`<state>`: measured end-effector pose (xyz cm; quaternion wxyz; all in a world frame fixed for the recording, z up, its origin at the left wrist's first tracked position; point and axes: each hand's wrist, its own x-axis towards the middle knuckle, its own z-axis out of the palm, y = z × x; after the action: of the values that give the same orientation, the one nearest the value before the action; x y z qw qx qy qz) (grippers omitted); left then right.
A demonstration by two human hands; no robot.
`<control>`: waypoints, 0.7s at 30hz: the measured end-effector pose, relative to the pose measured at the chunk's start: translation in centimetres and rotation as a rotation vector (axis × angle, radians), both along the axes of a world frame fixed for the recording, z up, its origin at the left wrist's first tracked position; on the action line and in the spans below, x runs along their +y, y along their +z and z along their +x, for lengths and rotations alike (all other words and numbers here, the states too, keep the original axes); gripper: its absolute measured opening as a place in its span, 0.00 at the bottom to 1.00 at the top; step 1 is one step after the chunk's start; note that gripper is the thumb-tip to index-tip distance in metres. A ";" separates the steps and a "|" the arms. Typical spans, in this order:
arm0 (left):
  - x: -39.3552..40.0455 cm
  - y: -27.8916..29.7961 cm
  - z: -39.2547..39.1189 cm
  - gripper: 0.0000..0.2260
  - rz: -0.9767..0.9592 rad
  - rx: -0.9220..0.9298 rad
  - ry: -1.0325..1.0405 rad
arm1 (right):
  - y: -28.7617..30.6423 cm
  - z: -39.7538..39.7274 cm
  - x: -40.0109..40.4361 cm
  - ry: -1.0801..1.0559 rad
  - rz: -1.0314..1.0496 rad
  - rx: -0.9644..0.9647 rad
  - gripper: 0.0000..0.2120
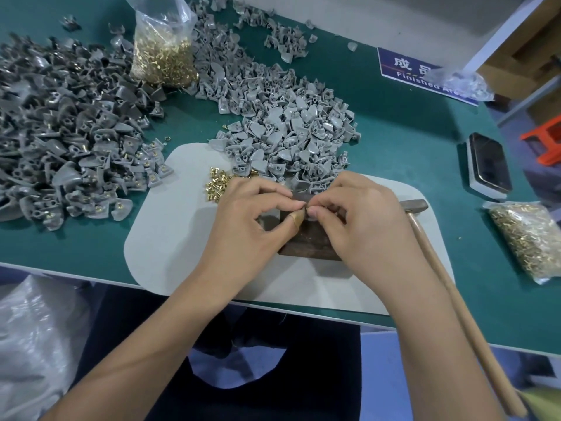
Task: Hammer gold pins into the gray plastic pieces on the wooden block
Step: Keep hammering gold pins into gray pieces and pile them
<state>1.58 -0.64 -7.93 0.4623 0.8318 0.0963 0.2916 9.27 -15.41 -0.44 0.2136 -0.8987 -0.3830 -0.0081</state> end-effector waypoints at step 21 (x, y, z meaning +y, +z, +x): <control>-0.1 0.1 -0.1 0.05 0.006 -0.002 -0.023 | -1.8 0.7 -1.2 -0.029 0.247 0.118 0.05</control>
<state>1.49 -0.77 -7.80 0.4633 0.8339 0.0855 0.2875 10.01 -16.57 -2.28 0.3444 -0.8700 -0.3528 -0.0052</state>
